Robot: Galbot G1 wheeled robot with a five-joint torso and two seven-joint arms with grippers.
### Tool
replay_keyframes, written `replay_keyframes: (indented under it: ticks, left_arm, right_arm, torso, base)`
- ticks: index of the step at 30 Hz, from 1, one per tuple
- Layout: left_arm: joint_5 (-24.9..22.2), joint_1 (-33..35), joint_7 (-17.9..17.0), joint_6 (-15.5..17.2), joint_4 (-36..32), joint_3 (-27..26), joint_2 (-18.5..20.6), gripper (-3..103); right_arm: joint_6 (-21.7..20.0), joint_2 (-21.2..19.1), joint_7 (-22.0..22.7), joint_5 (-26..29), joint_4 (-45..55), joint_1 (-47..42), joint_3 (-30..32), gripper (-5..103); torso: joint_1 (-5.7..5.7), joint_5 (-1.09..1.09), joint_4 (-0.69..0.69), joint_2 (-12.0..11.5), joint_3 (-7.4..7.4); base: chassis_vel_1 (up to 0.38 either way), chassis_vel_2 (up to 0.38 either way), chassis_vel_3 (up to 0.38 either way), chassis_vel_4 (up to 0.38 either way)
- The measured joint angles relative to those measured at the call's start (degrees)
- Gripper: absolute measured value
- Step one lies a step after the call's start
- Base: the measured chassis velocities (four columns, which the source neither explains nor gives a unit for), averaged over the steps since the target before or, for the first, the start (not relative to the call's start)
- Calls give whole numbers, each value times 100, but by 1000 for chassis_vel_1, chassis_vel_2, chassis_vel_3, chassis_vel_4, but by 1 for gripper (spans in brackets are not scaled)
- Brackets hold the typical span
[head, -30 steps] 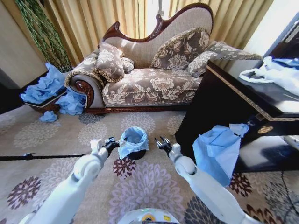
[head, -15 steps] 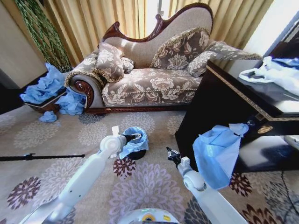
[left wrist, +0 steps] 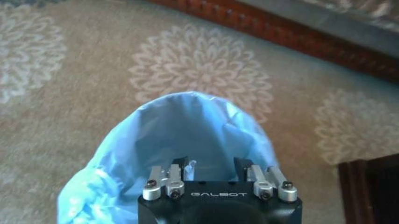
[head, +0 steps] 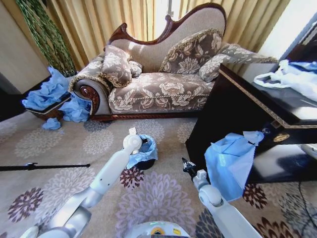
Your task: Place a garbage bag over the trash bin.
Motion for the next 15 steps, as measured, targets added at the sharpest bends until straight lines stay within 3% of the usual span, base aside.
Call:
replay_keyframes:
  ticks: [7, 15]
  left_arm:
    - [-145, 20, -123, 11, 131, -9, 6, 36]
    - [-390, -235, -336, -46, 1018, 89, -238, 13]
  right_arm:
    - [-15, -2, 8, 41, -58, 111, -53, 0]
    - [-12, 90, 63, 31, -172, 242, -165, 0]
  torso:
    - [0, 0, 0, 1, 0]
    - [0, 0, -2, 1, 0]
  base:
    - [0, 0, 0, 0]
    - [0, 0, 0, 0]
